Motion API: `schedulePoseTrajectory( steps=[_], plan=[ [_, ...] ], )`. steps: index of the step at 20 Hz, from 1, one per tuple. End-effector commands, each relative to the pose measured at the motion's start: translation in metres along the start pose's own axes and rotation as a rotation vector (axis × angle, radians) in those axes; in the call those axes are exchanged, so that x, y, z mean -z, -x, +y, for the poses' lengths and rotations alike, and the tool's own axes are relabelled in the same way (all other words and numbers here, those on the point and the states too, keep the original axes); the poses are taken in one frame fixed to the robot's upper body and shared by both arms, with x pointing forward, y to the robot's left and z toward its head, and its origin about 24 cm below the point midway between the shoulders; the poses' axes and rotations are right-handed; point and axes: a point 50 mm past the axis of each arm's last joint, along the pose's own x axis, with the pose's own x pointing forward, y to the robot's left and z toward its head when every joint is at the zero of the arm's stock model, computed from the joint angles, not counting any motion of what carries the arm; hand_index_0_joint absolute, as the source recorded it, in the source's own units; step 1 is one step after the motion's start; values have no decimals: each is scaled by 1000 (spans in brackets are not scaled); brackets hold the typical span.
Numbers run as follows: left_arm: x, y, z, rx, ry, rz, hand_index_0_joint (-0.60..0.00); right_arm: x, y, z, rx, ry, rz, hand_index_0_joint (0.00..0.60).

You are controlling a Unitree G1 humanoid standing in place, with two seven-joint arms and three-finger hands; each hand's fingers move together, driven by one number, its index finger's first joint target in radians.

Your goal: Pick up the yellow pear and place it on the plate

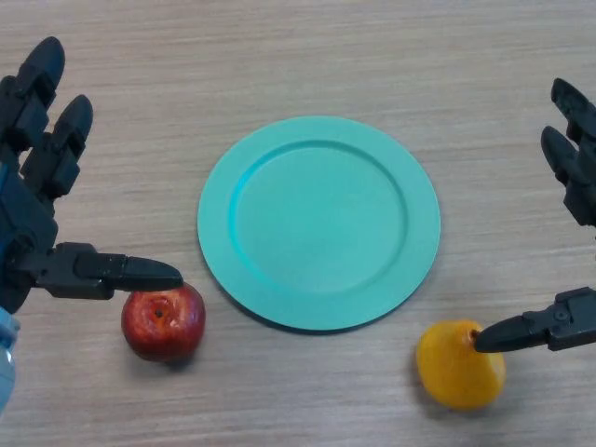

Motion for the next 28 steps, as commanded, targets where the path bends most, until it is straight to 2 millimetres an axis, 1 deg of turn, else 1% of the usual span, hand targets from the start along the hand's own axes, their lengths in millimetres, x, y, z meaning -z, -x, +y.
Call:
schedulePoseTrajectory(
  steps=[1,8,10,12,14,17,18,21,23,24,25,26,27,28],
  plan=[
    [-34,3,5,-1,-81,-200,0,-33,3,-13,53,66,-220,0],
    [-36,3,5,-14,-85,-209,0,-34,4,-12,55,55,-230,0],
    [-36,3,6,-14,-85,-208,0,-32,5,-11,54,45,-231,0],
    [-35,3,6,-15,-88,-206,0,-26,8,-9,63,31,-213,0],
    [-32,3,5,-12,-89,-197,0,-18,12,-5,58,10,-163,0],
    [-30,-1,5,-3,-86,-166,0,2,19,3,67,-23,-96,0],
    [-29,-2,5,-1,-82,-161,0,4,21,4,72,-32,-90,0],
    [-28,-3,1,4,-93,-160,0,21,29,8,124,-57,-96,0],
    [-28,-4,0,-1,-96,-173,0,35,34,10,151,-21,-104,0],
    [-28,-4,0,-1,-96,-175,0,38,34,10,157,-16,-104,0],
    [-27,-5,-1,-2,-93,-175,0,48,35,12,171,17,-95,0],
    [-26,-5,-1,-3,-90,-176,0,52,36,13,177,27,-94,0],
    [-27,-5,-2,-4,-94,-179,0,62,37,14,214,16,-63,0],
    [-27,-5,-2,-4,-96,-180,0,65,38,15,219,16,-49,0]
  ],
)
